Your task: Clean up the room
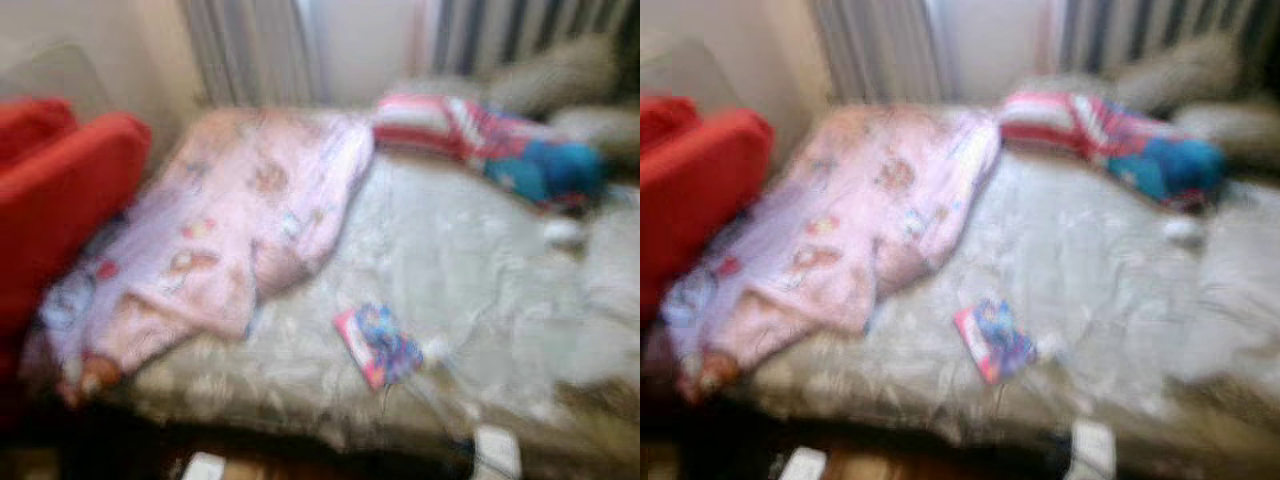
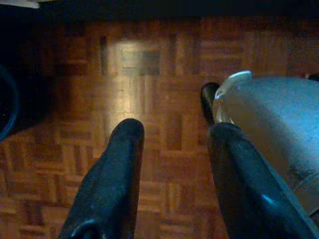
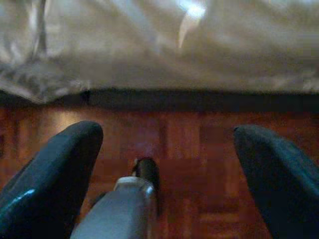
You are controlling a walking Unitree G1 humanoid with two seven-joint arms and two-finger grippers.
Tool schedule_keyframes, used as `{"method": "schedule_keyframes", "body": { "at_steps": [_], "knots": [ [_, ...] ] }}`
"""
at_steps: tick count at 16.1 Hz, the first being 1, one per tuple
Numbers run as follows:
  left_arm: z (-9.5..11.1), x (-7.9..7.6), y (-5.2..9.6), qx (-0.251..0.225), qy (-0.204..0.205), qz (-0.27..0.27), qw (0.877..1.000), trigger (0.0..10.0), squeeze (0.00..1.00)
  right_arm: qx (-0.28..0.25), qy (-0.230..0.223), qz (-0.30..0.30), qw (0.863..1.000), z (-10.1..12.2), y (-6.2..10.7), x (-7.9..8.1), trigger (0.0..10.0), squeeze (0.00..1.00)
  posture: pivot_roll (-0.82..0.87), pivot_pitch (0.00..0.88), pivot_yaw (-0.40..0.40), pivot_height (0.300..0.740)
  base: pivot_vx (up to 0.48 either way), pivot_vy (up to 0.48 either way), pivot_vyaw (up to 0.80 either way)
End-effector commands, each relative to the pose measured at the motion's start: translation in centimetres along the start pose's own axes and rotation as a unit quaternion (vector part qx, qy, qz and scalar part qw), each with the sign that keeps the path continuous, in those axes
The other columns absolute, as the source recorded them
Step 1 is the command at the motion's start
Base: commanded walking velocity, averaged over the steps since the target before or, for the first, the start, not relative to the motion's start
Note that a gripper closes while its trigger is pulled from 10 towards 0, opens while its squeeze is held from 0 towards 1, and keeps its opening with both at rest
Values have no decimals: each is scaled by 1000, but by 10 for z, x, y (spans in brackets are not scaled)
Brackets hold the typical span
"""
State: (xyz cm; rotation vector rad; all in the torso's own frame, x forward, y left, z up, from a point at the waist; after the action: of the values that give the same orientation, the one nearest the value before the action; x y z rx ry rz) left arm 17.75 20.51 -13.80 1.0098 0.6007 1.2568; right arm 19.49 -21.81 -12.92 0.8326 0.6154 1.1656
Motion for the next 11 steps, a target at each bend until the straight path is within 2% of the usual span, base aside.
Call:
{"method": "schedule_keyframes", "body": {
  "at_steps": [1, 9, 11],
  "knots": [
    [-9, 13, 3, 12, -4, 14, 1000, 10000, 0, -11, -15, 20, 1000, 9, -2, 19, 10000, 0, -38, 37, 54, 740, 270, 0, 0],
    [-9, 11, 3, 11, -4, 13, 1000, 10000, 0, -14, -31, 11, 999, 9, -1, 18, 10000, 0, -36, 37, 55, 740, 267, 0, 0],
    [-9, 12, 3, 9, 1, 15, 1000, 10000, 0, -16, -50, 4, 999, 9, -1, 17, 10000, 0, -37, 38, 58, 740, 0, 0, -625]
  ]
}}
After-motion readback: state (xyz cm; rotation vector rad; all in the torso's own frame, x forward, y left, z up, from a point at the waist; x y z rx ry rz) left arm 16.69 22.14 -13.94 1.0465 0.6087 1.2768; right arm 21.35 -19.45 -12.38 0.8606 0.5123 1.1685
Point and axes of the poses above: a point about 5 cm out from each wrist's last joint towards the gripper, its own y axis pointing back from the gripper into the wrist, its own z axis along the axis of the wrist's last joint, x = y × z, the point moved 5 cm from there along -y, pointing out of the wrist towards the gripper, and after that the axes turned 4 degrees about -y, right-handed, at the moved point
